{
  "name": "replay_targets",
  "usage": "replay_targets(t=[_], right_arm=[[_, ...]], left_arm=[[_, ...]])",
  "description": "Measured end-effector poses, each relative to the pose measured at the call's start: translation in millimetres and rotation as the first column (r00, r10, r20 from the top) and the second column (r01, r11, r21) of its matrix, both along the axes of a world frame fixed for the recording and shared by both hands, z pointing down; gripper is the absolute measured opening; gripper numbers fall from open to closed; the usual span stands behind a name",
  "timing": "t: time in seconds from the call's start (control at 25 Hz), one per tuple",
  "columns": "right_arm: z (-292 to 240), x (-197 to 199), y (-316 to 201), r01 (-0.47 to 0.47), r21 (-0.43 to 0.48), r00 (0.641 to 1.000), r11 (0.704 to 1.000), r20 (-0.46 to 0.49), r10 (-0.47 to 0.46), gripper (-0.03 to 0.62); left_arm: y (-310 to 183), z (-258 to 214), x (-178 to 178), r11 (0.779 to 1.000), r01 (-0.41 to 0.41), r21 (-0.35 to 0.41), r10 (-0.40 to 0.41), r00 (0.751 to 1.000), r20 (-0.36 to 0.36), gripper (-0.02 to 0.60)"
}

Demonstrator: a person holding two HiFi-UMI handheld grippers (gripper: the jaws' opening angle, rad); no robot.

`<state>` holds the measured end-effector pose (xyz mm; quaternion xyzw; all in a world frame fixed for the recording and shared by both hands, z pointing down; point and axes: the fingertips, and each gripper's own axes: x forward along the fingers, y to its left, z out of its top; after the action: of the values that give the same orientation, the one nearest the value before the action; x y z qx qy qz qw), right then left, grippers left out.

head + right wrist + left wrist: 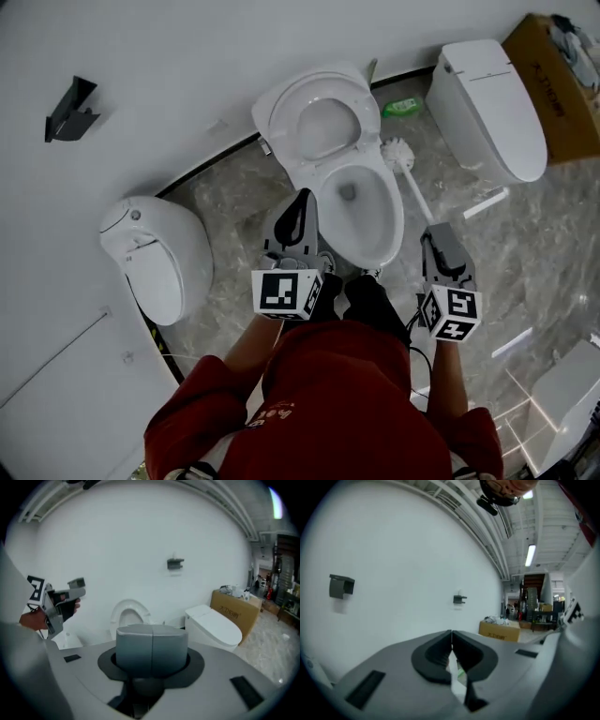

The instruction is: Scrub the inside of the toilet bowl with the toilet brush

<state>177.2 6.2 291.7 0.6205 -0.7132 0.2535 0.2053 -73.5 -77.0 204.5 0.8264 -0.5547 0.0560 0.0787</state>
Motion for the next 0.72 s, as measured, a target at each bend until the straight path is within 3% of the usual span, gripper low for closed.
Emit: replay_targets(t=[0.08,0.2,0.28,0.4,0.48,0.56,0.72], right_arm=[[-51.4,4.1,-21.9,-0.047,0.138,0.999,0.989,0.025,0.044,0.147],[-128.0,6.4,-44.6,-0.09,0.334,0.996,0.938,0.057,0.076,0.147],[-177.8,4.4,-56.0,-0.098,0.465,0.995,0.88,0.05,0.085,0.147],[-247.1,-2.1,-66.4,-0.087,0.639,0.994,0.764,0.005,0.109,0.147],[-285.3,-7.5,-72.0,-0.072,0.714,0.99,0.696,-0.032,0.136,0.147],[-309.9,-12.2,-74.6,-0.061,0.757,0.985,0.651,-0.059,0.161,0.147],[-323.6,-17.9,-73.1,-0.043,0.789,0.982,0.613,-0.081,0.173,0.147]], left_arm=[[-2.1,-37.5,-1.2,0.998,-0.016,0.061,0.016,1.0,0.003,-0.002],[-0.7,-87.3,-1.6,0.99,-0.029,0.141,0.028,1.0,0.008,-0.002],[-2.6,-118.6,-2.5,0.983,-0.026,0.183,0.032,0.999,-0.029,-0.002],[-4.9,-163.1,-5.5,0.967,-0.006,0.255,0.025,0.997,-0.07,-0.002],[-9.5,-189.8,-8.1,0.947,0.011,0.322,0.005,0.999,-0.047,-0.002],[-14.8,-205.0,-11.1,0.927,0.029,0.375,-0.034,0.999,0.006,-0.002],[-11.7,-208.8,-10.5,0.915,0.025,0.403,-0.069,0.993,0.095,-0.002]])
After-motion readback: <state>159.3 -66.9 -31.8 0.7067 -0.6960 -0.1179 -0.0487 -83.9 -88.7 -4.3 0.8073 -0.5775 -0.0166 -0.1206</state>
